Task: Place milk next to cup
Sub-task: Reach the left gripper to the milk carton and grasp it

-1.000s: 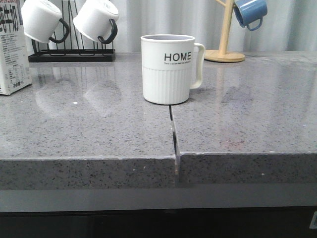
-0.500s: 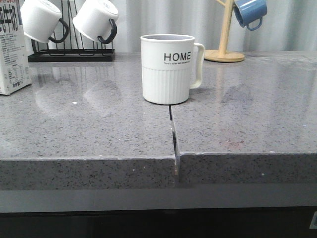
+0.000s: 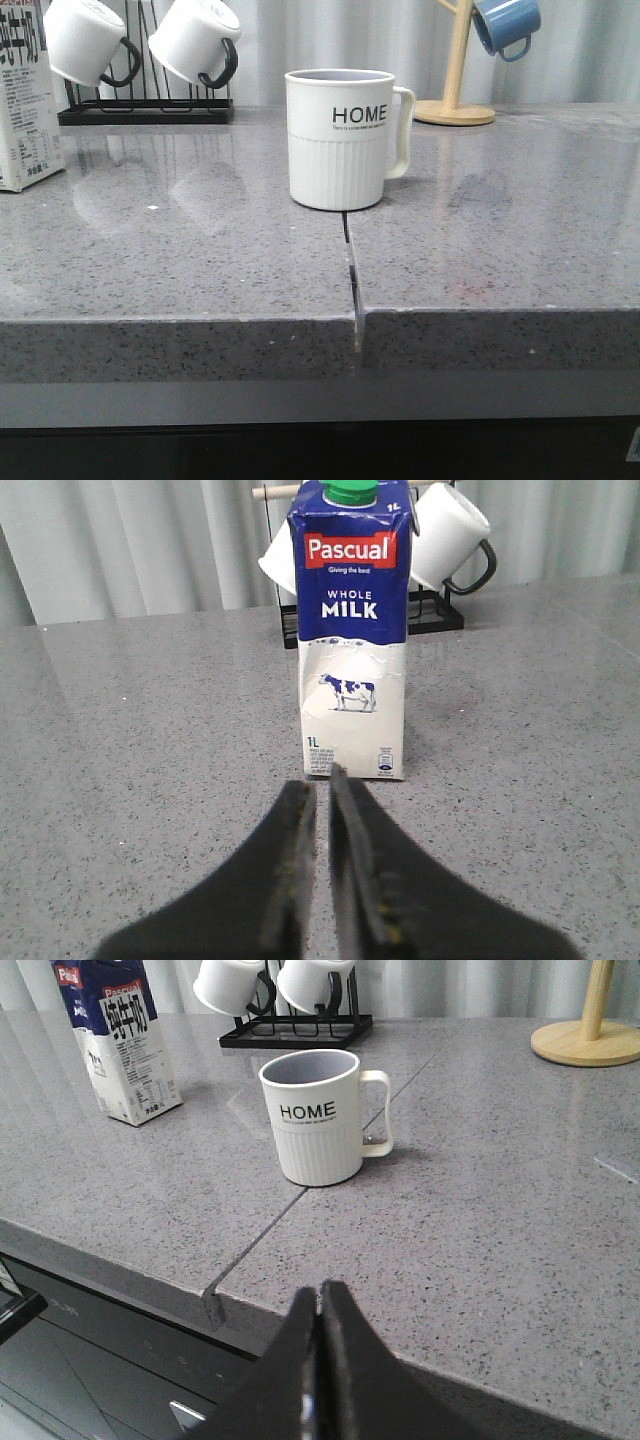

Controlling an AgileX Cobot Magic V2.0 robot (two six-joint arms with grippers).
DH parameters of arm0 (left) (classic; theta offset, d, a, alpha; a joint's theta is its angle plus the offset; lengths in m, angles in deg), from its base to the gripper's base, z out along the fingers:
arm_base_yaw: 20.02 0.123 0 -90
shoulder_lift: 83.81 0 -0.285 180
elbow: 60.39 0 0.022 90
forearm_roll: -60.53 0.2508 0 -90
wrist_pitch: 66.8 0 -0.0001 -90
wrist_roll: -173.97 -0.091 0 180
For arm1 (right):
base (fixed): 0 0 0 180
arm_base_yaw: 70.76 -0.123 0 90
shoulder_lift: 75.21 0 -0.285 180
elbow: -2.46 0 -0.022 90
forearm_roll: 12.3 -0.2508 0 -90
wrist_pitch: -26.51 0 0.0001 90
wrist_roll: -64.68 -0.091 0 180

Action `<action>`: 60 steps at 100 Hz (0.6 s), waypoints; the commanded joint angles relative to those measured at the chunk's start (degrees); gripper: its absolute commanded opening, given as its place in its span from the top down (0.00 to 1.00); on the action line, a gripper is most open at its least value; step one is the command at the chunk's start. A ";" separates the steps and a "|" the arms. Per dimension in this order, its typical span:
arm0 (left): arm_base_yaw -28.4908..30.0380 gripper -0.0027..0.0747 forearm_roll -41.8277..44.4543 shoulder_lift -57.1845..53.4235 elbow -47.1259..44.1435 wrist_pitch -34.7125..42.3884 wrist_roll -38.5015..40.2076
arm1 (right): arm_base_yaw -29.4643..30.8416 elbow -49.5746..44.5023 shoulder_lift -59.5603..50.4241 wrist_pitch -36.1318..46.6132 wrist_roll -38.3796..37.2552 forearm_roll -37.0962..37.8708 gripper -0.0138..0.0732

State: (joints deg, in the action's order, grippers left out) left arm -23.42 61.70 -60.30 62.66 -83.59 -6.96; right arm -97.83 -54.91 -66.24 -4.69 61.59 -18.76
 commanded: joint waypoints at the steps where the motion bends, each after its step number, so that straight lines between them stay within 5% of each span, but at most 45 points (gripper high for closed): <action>1: 0.07 0.65 0.55 5.08 4.08 4.56 0.08 | -0.06 1.26 0.61 4.17 0.25 0.03 0.92; 13: 0.07 0.18 0.55 10.89 4.82 10.51 0.08 | -0.06 1.26 0.61 4.17 0.25 0.03 0.92; 19: 0.07 0.03 0.03 13.35 5.02 13.65 0.08 | -0.06 1.26 0.61 4.17 0.25 0.03 0.92; 32: -0.03 0.14 -2.27 19.21 7.24 17.67 0.08 | -0.06 1.26 0.61 4.17 0.25 0.03 0.92; 60: -0.03 0.15 -2.99 31.27 13.36 22.18 0.08 | -0.06 1.26 0.61 4.17 0.25 0.03 0.92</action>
State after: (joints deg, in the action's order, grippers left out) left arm -23.42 59.35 -32.33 72.17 -66.80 -6.96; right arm -97.83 -54.91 -66.24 -4.69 61.59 -18.76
